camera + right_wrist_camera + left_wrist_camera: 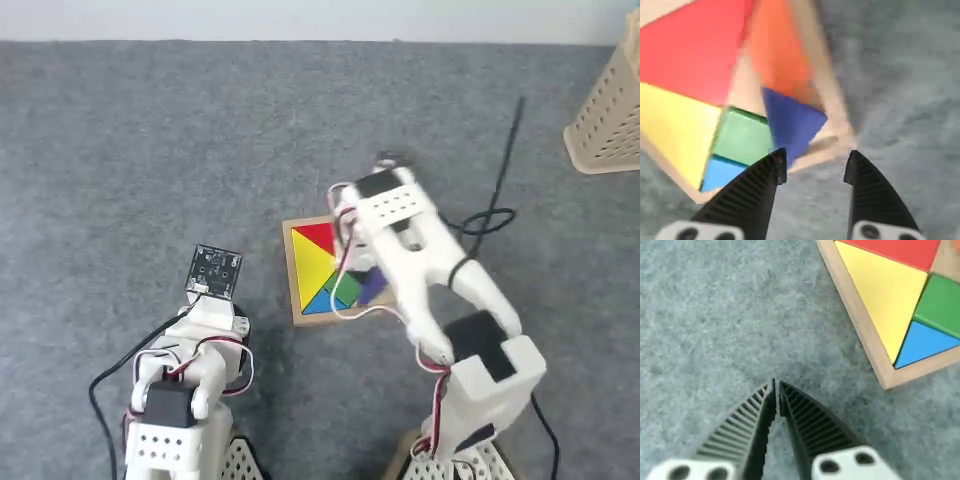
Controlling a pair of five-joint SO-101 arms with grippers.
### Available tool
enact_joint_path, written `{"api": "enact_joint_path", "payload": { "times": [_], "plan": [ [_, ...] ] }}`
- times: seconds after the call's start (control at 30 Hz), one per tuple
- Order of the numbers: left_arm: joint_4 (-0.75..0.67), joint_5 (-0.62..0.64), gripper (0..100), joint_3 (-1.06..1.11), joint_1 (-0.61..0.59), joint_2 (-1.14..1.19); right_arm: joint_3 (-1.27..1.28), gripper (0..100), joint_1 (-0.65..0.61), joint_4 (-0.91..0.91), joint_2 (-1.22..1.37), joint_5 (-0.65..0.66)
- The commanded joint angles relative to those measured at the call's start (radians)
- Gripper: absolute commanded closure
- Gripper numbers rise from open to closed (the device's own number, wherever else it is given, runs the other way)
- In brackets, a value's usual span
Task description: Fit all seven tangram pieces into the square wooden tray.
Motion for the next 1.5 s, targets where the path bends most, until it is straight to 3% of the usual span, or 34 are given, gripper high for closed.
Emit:
{"api": "enact_joint_path", "payload": {
  "times": [0.0, 0.13, 0.23, 0.37, 0.47, 0.6, 0.87, 1.07, 1.47],
  "plan": [
    [0.006, 0.006, 99, -0.018, -0.008, -0.02, -0.048, 80.6, 0.045, 0.061, -0.134, 0.078],
    [0.006, 0.006, 99, -0.018, -0.008, -0.02, 0.025, 89.1, 0.028, -0.033, -0.22, 0.158],
    [0.006, 0.006, 99, -0.018, -0.008, -0.02, 0.135, 99.8, -0.001, -0.208, -0.282, 0.327],
    [0.006, 0.006, 99, -0.018, -0.008, -0.02, 0.319, 99.0, -0.067, -0.414, -0.374, 0.546],
    [0.006, 0.006, 99, -0.018, -0.008, -0.02, 0.439, 99.2, -0.077, -0.555, -0.449, 0.634],
    [0.006, 0.006, 99, -0.018, -0.008, -0.02, 0.522, 99.2, -0.073, -0.651, -0.501, 0.671],
    [0.006, 0.006, 99, -0.018, -0.008, -0.02, 0.506, 99.2, -0.067, -0.679, -0.389, 0.692],
    [0.006, 0.006, 99, -0.018, -0.008, -0.02, 0.459, 99.2, 0.007, -0.679, -0.295, 0.727],
    [0.006, 0.006, 99, -0.018, -0.008, -0.02, 0.45, 99.2, 0.051, -0.673, -0.282, 0.732]
  ]
}}
